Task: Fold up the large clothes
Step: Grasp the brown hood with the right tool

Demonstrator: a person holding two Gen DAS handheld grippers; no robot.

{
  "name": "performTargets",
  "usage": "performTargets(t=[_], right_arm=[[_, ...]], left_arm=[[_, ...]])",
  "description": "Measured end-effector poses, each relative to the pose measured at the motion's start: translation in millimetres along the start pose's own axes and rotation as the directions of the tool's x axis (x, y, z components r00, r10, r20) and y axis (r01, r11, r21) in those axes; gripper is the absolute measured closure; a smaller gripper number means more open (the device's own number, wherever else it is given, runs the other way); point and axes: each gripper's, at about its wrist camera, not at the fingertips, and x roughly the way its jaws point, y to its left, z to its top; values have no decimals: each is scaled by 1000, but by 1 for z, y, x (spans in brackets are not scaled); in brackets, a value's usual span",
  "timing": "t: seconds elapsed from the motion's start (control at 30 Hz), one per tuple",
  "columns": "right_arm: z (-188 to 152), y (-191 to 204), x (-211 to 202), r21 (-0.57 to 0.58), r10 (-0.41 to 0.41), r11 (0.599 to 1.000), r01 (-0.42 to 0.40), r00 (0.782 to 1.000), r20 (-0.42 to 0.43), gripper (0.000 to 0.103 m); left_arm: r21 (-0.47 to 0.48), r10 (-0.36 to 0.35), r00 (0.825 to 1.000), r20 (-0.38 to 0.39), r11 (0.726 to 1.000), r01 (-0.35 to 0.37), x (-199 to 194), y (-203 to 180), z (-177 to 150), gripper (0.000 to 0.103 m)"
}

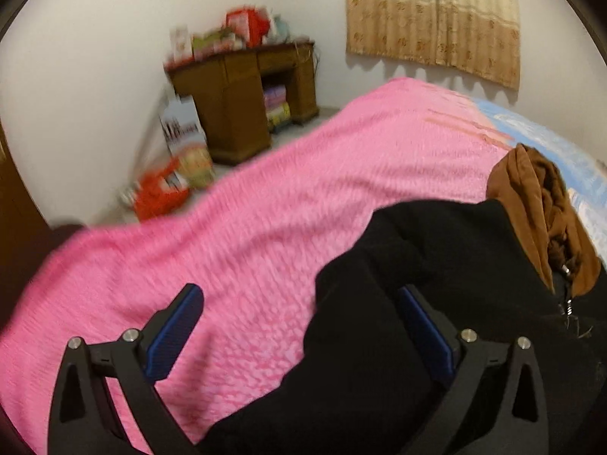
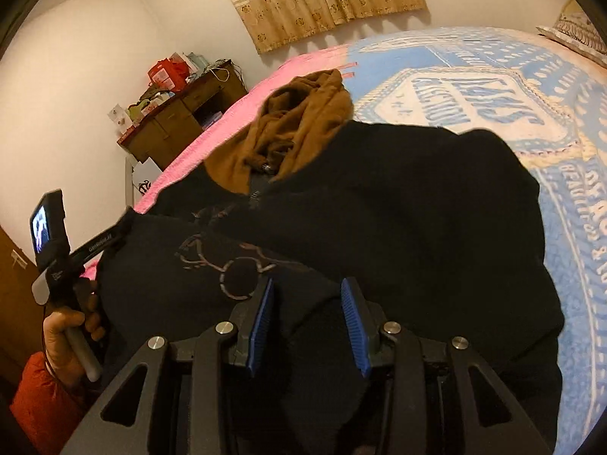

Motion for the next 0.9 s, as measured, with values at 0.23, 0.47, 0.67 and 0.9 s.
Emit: performTargets(t=[0.23,0.47,0.67,0.9], right_arm=[[-1,7,2,-33,-27,999,27,1000,0,57],[45,12,-41,29,62,998,-62,998,12,54],[136,5,-52,83,130,987,-138,987,98,39],[189,-23,43,195,31,980,-39,998,46,40]], left_arm=[[-74,-64,996,-55,995,60,7,11,1,0],[87,-103,993,55,991,98,-51,4,38,0],[67,-254,963,85,966,249,-72,-10,88,0],[73,-324,946,5,944,323,-31,-57,68,0]])
